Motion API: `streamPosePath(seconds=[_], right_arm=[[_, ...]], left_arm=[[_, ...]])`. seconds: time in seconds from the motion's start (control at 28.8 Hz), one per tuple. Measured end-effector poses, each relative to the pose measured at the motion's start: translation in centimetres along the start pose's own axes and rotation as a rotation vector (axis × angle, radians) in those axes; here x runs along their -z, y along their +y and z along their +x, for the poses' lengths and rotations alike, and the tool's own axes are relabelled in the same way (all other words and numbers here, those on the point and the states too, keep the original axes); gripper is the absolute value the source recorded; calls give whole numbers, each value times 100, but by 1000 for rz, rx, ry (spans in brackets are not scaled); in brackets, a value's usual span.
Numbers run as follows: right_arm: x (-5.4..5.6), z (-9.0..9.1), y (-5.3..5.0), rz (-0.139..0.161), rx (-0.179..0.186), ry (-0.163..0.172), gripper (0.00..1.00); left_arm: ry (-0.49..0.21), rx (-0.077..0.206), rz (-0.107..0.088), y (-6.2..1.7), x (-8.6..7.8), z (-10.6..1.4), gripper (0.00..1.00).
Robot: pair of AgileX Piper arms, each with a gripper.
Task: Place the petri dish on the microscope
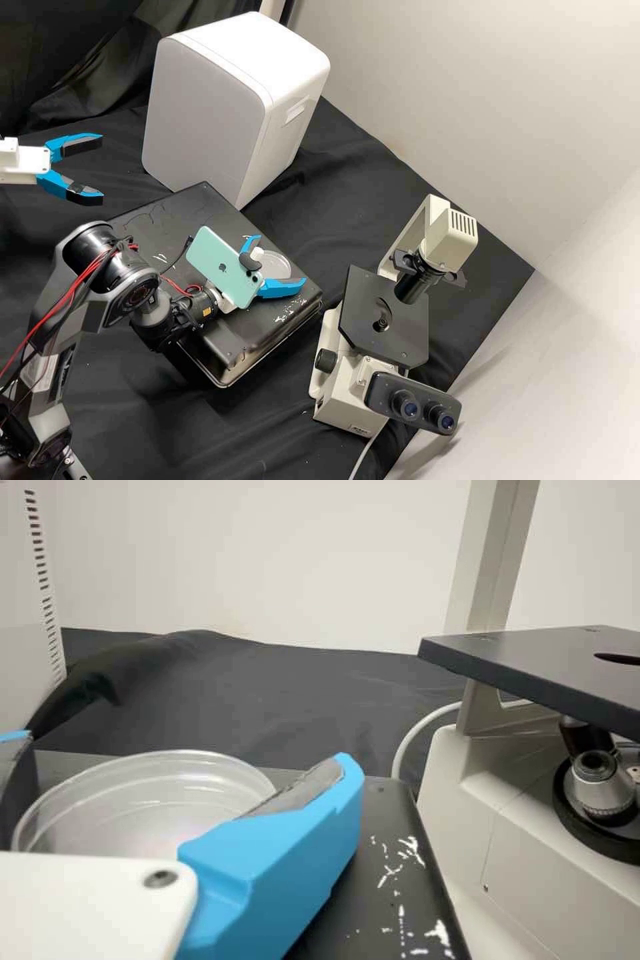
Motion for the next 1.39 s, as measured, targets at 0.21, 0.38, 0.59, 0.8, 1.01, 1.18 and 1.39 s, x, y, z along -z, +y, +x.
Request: streamPosePath(seconds=[0.21, 0.38, 0.59, 0.8, 1.01, 1.18, 1.39], right_arm=[[-15, 1, 15, 6, -3, -3, 0], [-9, -6, 73, 12, -11, 12, 0], [-60, -72, 213, 27, -35, -14, 0], [-49, -151, 406, 69, -92, -5, 0], [-39, -234, 509, 81, -117, 17, 0], [-23, -266, 596, 90, -141, 39, 0], [-63, -291, 637, 108, -148, 35, 0]], left_arm=[[0, 0, 0, 0, 0, 0, 100], [0, 0, 0, 0, 0, 0, 100], [9, -3, 2, 5, 18, 1, 100], [12, 4, 4, 0, 27, 1, 100], [5, 6, 9, 0, 23, 1, 100], [5, 6, 9, 0, 23, 1, 100], [5, 6, 9, 0, 23, 1, 100]])
